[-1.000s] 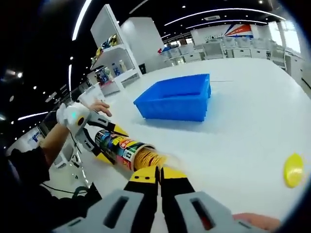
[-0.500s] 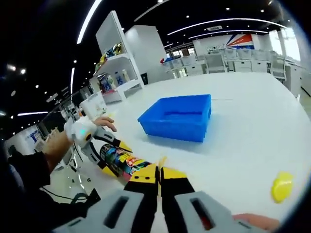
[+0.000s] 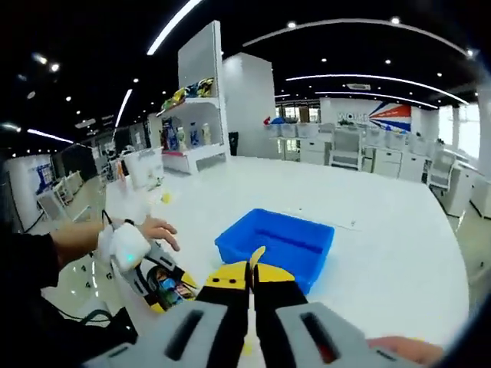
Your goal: Open the lid of the chip container on the table, take out the chips, place them into the box in front of the container, and close the lid
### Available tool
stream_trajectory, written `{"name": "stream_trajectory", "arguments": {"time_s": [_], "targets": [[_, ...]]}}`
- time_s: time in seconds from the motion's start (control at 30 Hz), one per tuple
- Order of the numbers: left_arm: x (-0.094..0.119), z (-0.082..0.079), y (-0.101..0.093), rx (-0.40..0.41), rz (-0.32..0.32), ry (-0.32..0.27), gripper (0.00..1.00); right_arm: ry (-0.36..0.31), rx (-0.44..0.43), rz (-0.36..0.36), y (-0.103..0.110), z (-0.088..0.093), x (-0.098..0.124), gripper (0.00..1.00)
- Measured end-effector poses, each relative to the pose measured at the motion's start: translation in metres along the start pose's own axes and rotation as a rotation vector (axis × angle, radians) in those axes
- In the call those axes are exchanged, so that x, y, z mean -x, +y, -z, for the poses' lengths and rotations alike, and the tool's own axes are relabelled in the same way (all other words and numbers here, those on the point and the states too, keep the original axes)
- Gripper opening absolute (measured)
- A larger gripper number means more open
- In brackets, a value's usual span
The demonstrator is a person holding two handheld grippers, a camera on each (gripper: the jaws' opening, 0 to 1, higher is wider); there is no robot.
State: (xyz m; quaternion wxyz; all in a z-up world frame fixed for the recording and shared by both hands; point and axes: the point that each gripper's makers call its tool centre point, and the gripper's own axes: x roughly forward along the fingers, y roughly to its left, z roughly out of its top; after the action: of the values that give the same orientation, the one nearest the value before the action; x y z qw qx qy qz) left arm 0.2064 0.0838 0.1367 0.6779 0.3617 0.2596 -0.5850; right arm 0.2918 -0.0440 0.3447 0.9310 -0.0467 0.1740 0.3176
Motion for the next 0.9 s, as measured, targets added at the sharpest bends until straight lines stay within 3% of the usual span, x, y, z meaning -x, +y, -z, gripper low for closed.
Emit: {"name": "stream_trajectory", "arguments": {"time_s": [0.2, 0.4, 0.53, 0.7, 0.9], "targets": [[0.0, -0.001, -0.001, 0.0, 0.001, -0.001, 0.56, -0.029, 0.094, 0.073, -0.013, -0.032, -0.038, 0.03], [-0.001, -0.002, -0.003, -0.001, 0.001, -0.002, 0.56, -0.021, 0.156, 0.128, -0.025, -0.034, -0.09, 0.03], [0.0, -0.001, -0.002, 0.0, 0.0, -0.003, 0.56, 0.022, 0.105, 0.133, -0.032, -0.014, -0.126, 0.03], [0.0, 0.0, 0.0, -0.001, 0.0, -0.007, 0.56, 0.095, 0.102, 0.183, -0.05, 0.029, -0.175, 0.03], [0.001, 0.002, 0.005, 0.004, 0.002, -0.008, 0.56, 0.186, 0.098, 0.194, -0.049, 0.077, -0.206, 0.03]]}}
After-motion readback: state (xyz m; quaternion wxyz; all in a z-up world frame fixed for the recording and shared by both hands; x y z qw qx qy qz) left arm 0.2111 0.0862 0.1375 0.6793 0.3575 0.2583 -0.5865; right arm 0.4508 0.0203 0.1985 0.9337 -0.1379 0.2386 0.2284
